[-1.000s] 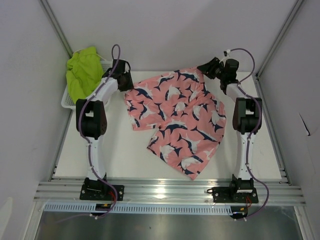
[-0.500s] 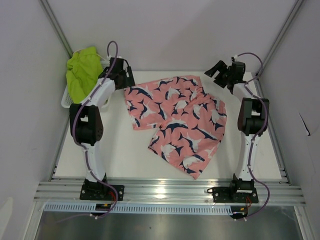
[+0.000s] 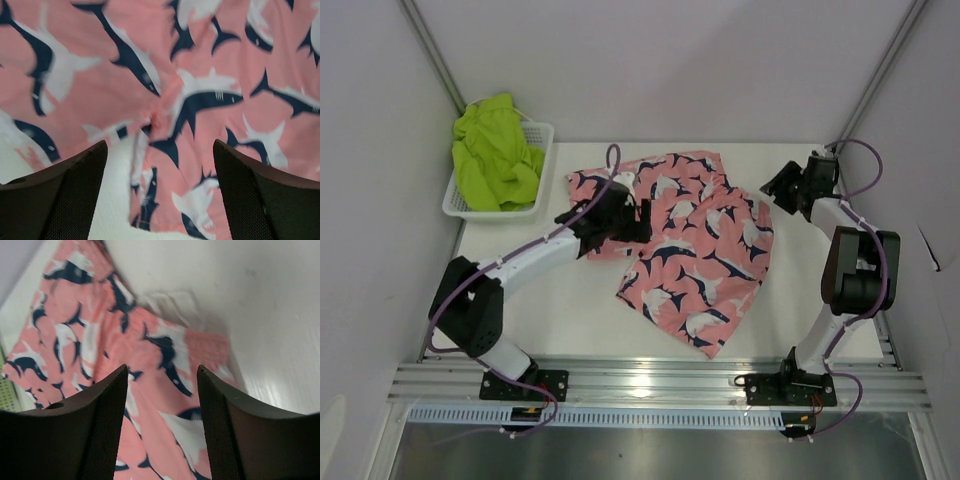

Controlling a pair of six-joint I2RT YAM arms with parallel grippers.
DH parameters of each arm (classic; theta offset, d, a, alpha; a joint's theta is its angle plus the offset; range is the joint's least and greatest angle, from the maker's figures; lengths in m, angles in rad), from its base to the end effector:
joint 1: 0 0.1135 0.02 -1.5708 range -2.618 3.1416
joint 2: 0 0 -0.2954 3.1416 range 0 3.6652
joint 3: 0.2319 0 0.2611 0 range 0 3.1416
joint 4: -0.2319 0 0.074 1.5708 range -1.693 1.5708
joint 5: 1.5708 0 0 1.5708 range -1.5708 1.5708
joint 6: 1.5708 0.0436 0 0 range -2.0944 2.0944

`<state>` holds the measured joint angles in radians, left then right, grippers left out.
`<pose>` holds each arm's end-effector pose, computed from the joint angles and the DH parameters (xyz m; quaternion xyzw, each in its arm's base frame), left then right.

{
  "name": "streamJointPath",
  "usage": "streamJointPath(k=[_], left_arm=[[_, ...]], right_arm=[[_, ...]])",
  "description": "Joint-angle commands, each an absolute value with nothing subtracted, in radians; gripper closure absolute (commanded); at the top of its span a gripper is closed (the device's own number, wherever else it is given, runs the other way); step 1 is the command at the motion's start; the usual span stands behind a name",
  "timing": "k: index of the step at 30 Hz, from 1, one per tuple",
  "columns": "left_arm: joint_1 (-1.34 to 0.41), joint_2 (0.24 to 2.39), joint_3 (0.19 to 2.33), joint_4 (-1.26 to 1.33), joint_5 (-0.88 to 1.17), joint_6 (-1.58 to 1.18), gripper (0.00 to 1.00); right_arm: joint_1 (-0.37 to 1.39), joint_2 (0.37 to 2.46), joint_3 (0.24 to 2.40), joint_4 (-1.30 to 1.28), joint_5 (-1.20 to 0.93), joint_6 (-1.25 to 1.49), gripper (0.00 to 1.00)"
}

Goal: Fold and stack the shorts
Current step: Fold the shorts

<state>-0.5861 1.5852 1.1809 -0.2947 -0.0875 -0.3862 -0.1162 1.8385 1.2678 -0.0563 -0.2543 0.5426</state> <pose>0.3115 -0.2022 0.2885 0.0720 0.9029 -0.1620 0.3915 0.4368 -0.0399 0.2434 0.2313 0.8547 0.2058 0.4168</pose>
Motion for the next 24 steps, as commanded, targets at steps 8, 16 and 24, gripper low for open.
streamJointPath(k=[8,16,24], left_arm=[[-0.862,1.454,0.979,-0.19,-0.087,-0.462,0.13],[-0.925,1.506,0.925,-0.157,-0.066,-0.46,0.15],[-0.925,1.632,0.936,-0.158,-0.094,-0.476,0.18]], right_arm=[[-0.147,1.827,1.163,-0.067,-0.187,0.52,0.46],[-0.134,1.927,1.206,-0.078,-0.167,0.514,0.52],[-0.101,1.988,1.295,-0.173,-0.101,0.5,0.52]])
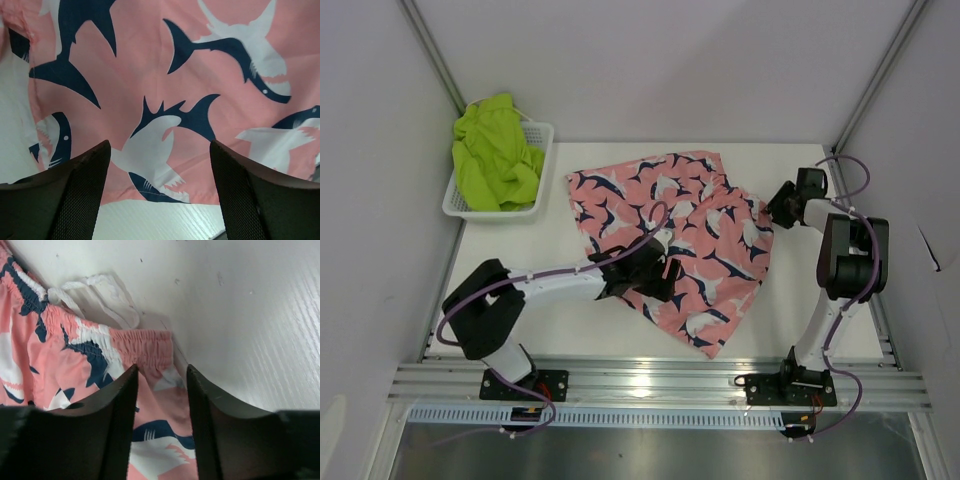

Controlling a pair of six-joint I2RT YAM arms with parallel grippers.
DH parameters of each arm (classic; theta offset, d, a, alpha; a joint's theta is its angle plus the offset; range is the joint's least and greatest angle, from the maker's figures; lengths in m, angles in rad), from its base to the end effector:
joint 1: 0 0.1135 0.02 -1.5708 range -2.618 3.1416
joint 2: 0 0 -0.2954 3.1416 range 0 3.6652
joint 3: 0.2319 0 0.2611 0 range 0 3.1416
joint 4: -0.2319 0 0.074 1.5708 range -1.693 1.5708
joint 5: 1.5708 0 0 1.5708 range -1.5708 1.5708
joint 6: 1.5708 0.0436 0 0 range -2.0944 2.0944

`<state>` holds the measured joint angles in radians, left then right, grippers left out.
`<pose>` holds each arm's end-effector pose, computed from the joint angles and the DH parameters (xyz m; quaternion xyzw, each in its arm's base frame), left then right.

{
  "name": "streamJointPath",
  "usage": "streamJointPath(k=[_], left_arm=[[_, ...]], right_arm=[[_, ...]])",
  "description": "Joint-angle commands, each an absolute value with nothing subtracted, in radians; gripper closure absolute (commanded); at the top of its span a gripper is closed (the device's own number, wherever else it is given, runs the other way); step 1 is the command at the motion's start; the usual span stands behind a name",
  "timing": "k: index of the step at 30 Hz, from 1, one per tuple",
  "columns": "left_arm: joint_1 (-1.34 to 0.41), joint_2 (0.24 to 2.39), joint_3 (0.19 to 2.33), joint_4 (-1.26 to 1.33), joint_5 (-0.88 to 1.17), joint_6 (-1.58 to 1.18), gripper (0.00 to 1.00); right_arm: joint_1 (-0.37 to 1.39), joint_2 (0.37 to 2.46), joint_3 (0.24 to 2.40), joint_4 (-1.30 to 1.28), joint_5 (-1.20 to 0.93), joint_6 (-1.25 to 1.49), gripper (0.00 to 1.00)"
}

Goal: Fold and stack the shorts
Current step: Fold the shorts

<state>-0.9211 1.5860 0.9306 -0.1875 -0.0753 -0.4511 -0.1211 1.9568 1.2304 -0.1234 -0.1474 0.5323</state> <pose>0.2087 -0.2693 0.2139 0.2044 0.9113 -0.1981 0.2975 0.4359 -0.0466 0.1753 0.2749 0.8922 0.1393 0.3303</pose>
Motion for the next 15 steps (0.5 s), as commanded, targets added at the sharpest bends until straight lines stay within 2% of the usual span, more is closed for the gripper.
streamJointPath(k=[1,2,3,6,11,15], left_arm=[[-0.923,1.644,0.936,-0.16,-0.098,-0.477,0.19],[-0.922,1.657,0.939,-0.17,-0.106,-0.48,0.19],[-0.919,1.689,0.946,-0.179,-0.118,-0.492,0.2],[-0.89,1.732,0.93,-0.178,-0.092,-0.505,0.24],[-0.836,1.746,0.897,-0.166,-0.115,-0.503,0.3],[-0.776,1.744,0.873,-0.17,-0.129,-0.488,0.36]], right_arm=[[-0.088,2.003,1.324,-0.187,-0.082,0.497,0.56],[-0.081,2.008,1.333,-0.201,-0.068,0.494,0.59],[-0.074,2.006,1.338,-0.218,-0.054,0.488,0.69],[-0.042,1.977,1.328,-0.235,0.02,0.48,0.75],[-0.003,1.91,1.301,-0.288,0.181,0.479,0.94],[-0.003,1.856,1.246,-0.318,0.235,0.497,0.97]])
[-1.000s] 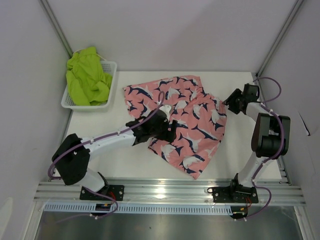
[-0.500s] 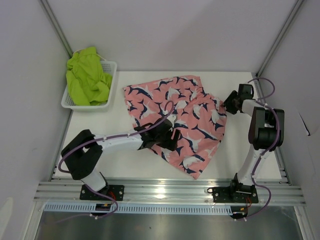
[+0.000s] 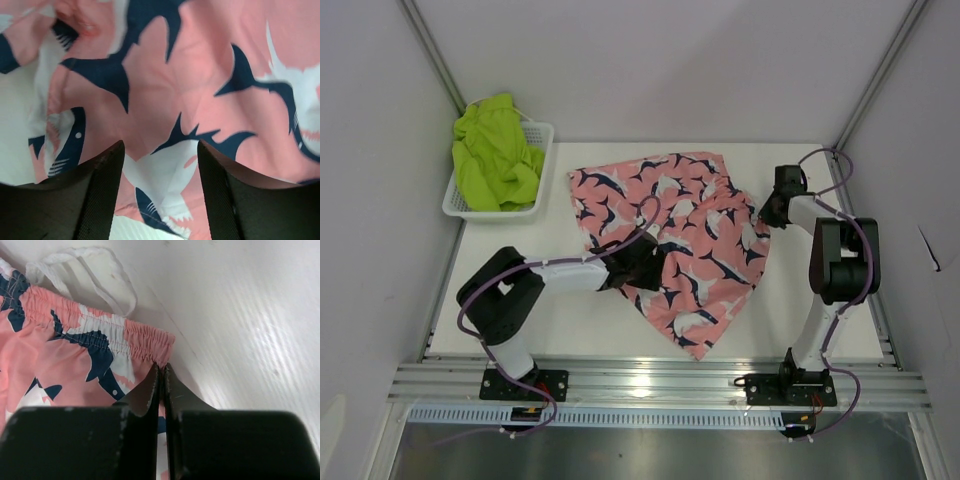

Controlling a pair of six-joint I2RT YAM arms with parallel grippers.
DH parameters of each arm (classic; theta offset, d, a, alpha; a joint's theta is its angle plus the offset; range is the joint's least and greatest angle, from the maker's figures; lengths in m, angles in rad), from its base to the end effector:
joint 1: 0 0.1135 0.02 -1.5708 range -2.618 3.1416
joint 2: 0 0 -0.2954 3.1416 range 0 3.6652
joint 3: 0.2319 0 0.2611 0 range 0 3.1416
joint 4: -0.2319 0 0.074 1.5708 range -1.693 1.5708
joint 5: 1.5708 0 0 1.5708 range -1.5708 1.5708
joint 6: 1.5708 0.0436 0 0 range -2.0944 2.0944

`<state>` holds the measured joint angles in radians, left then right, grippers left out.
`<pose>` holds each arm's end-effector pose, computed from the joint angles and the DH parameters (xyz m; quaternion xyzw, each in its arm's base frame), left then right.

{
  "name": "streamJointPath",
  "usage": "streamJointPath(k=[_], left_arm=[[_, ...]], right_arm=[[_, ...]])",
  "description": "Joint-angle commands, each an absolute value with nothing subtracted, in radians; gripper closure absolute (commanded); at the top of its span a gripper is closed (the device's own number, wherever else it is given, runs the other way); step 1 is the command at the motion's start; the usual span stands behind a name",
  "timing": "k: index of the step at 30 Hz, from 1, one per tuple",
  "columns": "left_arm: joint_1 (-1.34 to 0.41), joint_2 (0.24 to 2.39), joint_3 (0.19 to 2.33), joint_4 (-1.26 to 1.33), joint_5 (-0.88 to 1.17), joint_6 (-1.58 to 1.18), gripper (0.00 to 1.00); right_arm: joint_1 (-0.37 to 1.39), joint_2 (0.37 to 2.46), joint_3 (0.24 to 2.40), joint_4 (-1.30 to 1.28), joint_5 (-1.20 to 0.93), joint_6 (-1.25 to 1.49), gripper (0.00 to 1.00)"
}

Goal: Fold and stack the shorts
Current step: Fold the shorts

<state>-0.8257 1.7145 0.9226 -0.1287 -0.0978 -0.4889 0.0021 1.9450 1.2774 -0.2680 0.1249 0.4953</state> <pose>0.2436 -0.2577 0.1737 0.1433 0.9357 -0.1583 0.2809 0.4343 -0.0045 0.1839 0.2504 0.9147 0.0192 0.3167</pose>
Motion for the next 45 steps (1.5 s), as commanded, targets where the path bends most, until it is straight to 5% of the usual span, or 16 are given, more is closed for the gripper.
streamJointPath(k=[1,6,13,19,24,31,35,45], left_arm=[[-0.752,1.738,0.861,-0.167,-0.127,-0.485,0.37],[-0.7,1.701,0.833,-0.193,-0.172,-0.463,0.39],[-0.678,1.638,0.807,-0.209,-0.199,-0.457,0.39],[-0.699,1.499,0.772,-0.209,-0.181,-0.45,0.35],[-0.747,1.413,0.814,-0.29,-0.224,-0.445,0.21],[-0.834,1.35,0.842,-0.305,-0.229,-0.437,0.21],[-0.937,1.332,0.844,-0.301,-0.233,-0.436,0.21],[-1.219,1.354,0.836,-0.301,-0.34,-0.413,0.22]], right_arm=[[-0.003,1.839,1.227,-0.314,0.239,0.502,0.97],[-0.003,1.758,1.129,-0.288,0.246,0.508,0.94],[-0.018,1.766,1.111,-0.287,0.189,0.511,0.65],[-0.084,1.736,1.037,-0.209,0.071,0.535,0.65],[-0.087,1.746,1.011,-0.161,-0.014,0.538,0.64],[-0.104,1.749,0.968,-0.098,-0.092,0.548,0.64],[-0.103,1.744,0.957,-0.084,-0.091,0.549,0.66],[-0.103,1.772,0.959,-0.072,-0.069,0.557,1.0]])
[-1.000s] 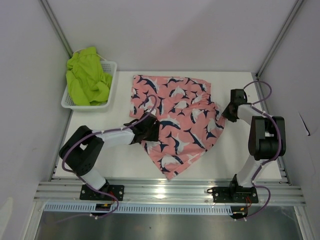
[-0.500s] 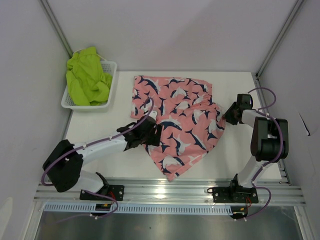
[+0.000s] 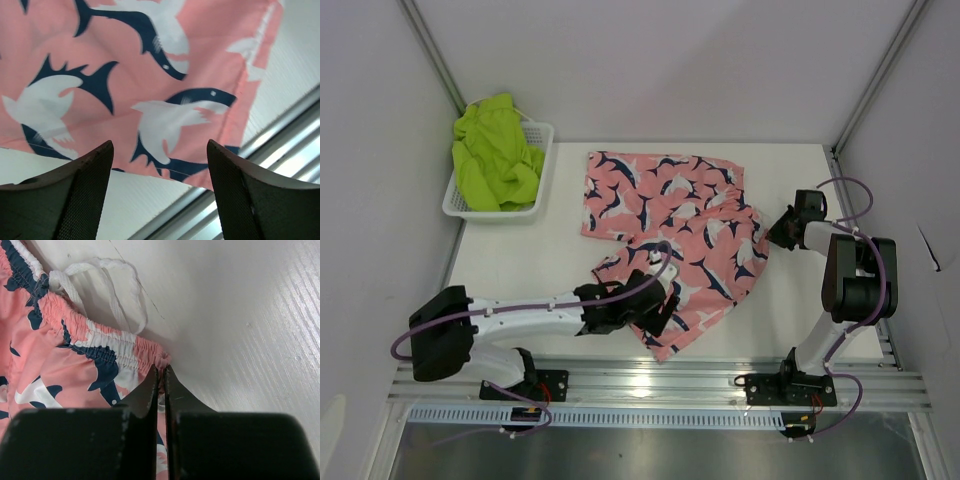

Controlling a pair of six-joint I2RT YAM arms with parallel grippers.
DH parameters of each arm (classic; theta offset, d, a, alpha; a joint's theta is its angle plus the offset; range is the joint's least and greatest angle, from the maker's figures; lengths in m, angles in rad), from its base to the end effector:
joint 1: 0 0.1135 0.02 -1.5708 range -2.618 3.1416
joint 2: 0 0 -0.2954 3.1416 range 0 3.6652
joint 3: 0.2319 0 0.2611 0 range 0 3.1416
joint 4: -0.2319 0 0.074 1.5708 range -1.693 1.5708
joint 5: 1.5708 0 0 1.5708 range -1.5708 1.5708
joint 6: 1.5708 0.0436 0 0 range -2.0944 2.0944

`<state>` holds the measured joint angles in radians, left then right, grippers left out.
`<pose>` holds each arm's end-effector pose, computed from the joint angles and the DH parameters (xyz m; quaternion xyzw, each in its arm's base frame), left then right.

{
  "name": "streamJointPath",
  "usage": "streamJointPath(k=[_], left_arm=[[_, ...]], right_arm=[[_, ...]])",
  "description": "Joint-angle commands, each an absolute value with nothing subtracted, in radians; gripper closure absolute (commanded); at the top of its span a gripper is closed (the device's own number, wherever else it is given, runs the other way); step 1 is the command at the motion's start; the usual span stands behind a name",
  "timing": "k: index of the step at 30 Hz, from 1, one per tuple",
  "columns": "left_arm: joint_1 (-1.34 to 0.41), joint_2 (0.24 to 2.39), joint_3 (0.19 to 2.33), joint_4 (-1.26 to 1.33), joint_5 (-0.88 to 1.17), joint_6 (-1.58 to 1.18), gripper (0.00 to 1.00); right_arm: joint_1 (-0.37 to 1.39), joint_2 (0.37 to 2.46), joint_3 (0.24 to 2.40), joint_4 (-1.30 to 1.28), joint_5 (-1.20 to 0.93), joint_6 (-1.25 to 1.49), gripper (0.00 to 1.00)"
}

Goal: Fold and stack the shorts
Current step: Fold the shorts

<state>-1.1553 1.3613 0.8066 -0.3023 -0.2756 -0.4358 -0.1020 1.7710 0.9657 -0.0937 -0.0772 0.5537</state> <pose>0.1247 -0.2533 0.2320 0.2818 0.8856 -0.1571 0.3341 0.3696 -0.0345 0.1694 0.2917 0.8973 0.1093 0.3129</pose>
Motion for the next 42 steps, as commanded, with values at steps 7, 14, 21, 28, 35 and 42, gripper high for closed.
streamJointPath(k=[7,14,21,28,35,42], left_arm=[[-1.365,1.413,0.868,-0.324,-0.4,-0.413,0.29],[-1.402,1.511,0.896,-0.341,-0.39,-0.44,0.34],[-1.404,1.581,0.91,-0.331,-0.353,-0.472,0.36],[-1.41,1.603,0.91,-0.31,-0.288,-0.492,0.42],[-1.422,1.559,0.879,-0.276,-0.238,-0.505,0.45],[-1.424,1.582,0.874,-0.29,-0.255,-0.523,0.42]], right_arm=[[-0.103,1.781,0.954,-0.064,-0.075,0.56,1.0],[-0.104,1.793,0.959,-0.06,-0.095,0.56,1.0],[-0.11,1.802,0.959,-0.055,-0.117,0.558,1.0],[-0.115,1.809,0.96,-0.054,-0.126,0.561,1.0],[-0.115,1.812,0.962,-0.052,-0.129,0.56,1.0],[-0.115,1.813,0.962,-0.052,-0.133,0.56,1.0]])
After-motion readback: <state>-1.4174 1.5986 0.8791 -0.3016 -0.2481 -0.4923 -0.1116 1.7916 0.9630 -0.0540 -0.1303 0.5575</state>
